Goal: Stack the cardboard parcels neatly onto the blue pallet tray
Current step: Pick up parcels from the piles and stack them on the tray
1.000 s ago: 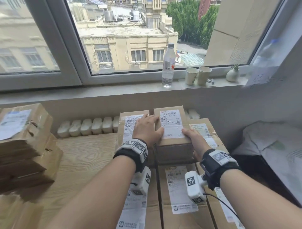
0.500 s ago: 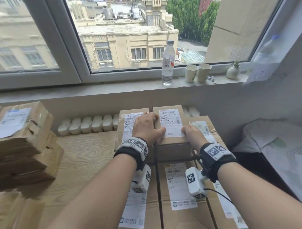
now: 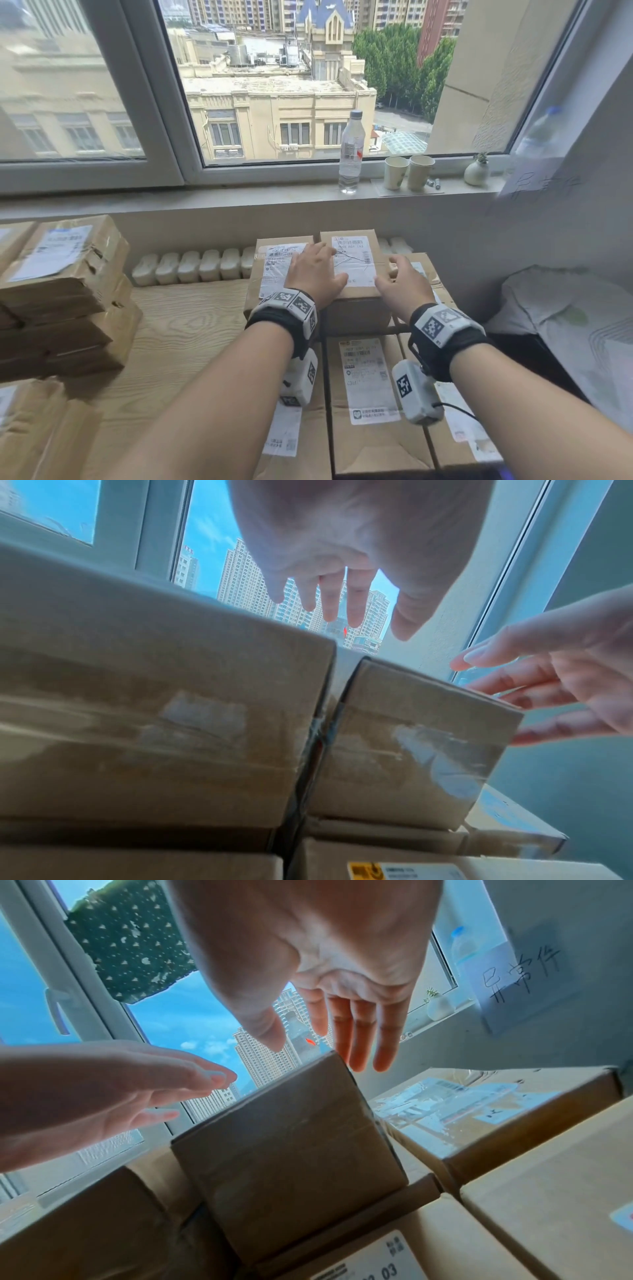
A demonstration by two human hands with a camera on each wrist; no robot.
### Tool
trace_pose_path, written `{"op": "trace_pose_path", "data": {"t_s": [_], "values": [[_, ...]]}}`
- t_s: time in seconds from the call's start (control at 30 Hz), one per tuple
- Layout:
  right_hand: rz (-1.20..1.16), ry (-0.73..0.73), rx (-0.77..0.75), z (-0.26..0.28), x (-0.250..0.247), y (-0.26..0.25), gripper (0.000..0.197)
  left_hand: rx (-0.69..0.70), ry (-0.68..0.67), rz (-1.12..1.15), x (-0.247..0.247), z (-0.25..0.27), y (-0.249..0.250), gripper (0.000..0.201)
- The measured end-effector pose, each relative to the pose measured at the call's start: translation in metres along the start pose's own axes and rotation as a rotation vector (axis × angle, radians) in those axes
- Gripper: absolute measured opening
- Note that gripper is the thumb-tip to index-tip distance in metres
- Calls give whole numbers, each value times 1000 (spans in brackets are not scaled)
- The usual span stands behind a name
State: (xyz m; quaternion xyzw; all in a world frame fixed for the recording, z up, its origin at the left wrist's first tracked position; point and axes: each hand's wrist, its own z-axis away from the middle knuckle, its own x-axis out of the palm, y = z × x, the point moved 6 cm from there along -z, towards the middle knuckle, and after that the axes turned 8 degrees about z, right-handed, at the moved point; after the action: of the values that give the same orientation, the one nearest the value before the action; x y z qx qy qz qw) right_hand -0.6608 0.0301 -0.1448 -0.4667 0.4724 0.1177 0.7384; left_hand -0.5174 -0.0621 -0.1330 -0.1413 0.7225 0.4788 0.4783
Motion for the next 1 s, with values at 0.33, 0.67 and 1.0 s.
{"op": "trace_pose_path", "data": {"t_s": [0.33, 0.67, 1.0], "values": [[71, 51, -104, 69, -12, -7, 48, 11, 22, -11, -11, 66, 7, 53], [133, -24, -178, 127, 19, -18, 44, -11, 28, -66, -25, 142, -7, 45], [267, -116, -380, 169, 70, -87, 38, -158, 94, -87, -73, 200, -77, 45]]}}
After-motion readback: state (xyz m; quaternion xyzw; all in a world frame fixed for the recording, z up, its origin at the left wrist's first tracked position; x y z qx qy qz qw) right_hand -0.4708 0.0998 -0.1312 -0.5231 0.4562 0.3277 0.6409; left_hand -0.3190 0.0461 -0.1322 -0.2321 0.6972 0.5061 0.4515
